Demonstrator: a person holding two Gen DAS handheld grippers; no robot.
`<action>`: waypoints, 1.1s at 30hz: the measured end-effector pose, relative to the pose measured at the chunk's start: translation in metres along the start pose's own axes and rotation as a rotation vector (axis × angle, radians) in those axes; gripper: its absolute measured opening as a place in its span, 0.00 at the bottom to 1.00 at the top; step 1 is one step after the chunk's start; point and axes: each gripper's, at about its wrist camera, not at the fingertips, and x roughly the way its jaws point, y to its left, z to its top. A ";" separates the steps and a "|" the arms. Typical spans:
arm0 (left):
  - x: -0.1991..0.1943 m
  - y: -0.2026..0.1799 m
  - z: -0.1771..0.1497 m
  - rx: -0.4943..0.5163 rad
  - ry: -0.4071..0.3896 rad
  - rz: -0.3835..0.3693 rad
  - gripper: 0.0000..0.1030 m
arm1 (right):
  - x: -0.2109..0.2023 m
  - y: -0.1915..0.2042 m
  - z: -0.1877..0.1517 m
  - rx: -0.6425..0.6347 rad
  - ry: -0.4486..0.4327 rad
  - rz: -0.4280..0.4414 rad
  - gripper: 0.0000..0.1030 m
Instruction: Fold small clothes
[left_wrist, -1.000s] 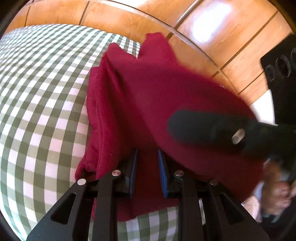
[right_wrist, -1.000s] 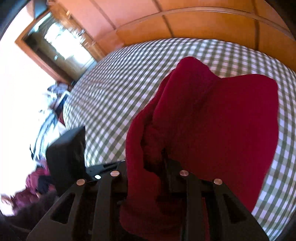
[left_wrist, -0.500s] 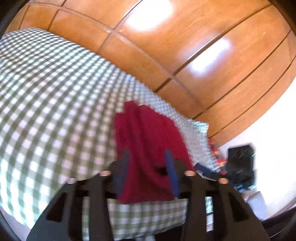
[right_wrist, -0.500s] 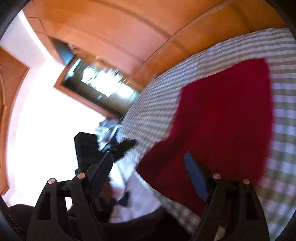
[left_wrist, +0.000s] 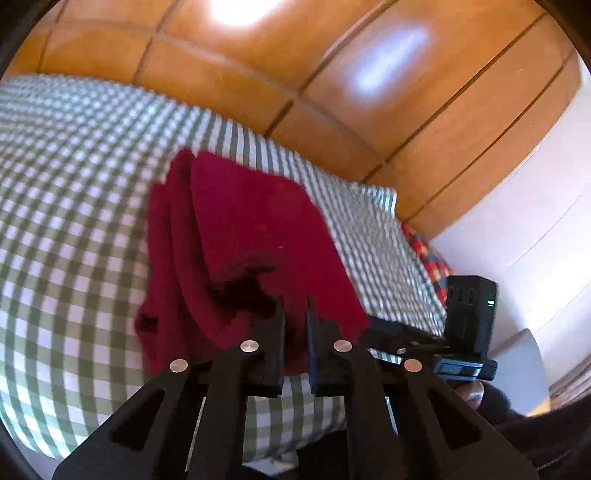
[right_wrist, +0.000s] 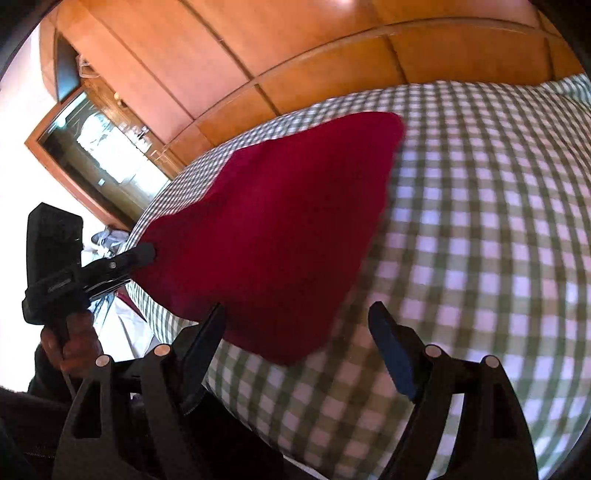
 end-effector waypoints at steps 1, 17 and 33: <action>-0.004 0.003 -0.004 0.002 -0.019 0.021 0.07 | 0.003 0.008 -0.002 -0.017 0.018 -0.012 0.76; -0.008 0.038 -0.002 -0.046 -0.013 0.107 0.28 | 0.007 0.006 -0.011 -0.082 0.123 0.043 0.90; 0.084 0.090 0.033 -0.062 0.129 0.278 0.67 | 0.016 -0.062 0.067 0.258 0.028 0.148 0.93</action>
